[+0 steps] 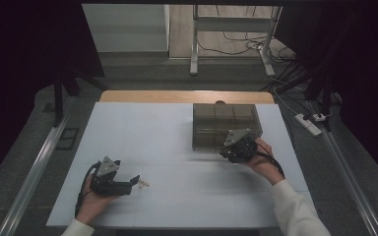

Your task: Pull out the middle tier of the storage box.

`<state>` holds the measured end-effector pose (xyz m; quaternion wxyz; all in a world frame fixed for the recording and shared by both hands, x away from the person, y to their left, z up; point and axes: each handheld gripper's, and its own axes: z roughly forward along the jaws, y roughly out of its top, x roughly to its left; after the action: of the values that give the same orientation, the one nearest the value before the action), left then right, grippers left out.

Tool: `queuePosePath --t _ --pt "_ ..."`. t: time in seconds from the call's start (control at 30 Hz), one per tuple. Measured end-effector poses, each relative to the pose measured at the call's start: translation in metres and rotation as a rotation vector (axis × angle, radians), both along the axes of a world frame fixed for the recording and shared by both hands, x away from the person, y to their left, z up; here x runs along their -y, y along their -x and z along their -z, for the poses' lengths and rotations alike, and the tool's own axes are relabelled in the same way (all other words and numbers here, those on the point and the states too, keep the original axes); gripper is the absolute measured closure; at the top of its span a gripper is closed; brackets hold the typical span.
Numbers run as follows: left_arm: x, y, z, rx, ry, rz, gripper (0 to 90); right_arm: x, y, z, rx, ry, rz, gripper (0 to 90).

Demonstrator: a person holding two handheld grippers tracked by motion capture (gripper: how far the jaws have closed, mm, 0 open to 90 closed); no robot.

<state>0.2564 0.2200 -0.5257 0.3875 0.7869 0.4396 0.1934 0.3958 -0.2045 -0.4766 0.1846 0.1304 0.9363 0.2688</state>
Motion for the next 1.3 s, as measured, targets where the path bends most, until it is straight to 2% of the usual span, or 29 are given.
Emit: queuePosePath --t 1.3 --pt "0.002 0.0 0.002 -0.011 -0.011 0.016 8.3 0.004 0.013 -0.001 -0.014 -0.017 -0.012 61.8"
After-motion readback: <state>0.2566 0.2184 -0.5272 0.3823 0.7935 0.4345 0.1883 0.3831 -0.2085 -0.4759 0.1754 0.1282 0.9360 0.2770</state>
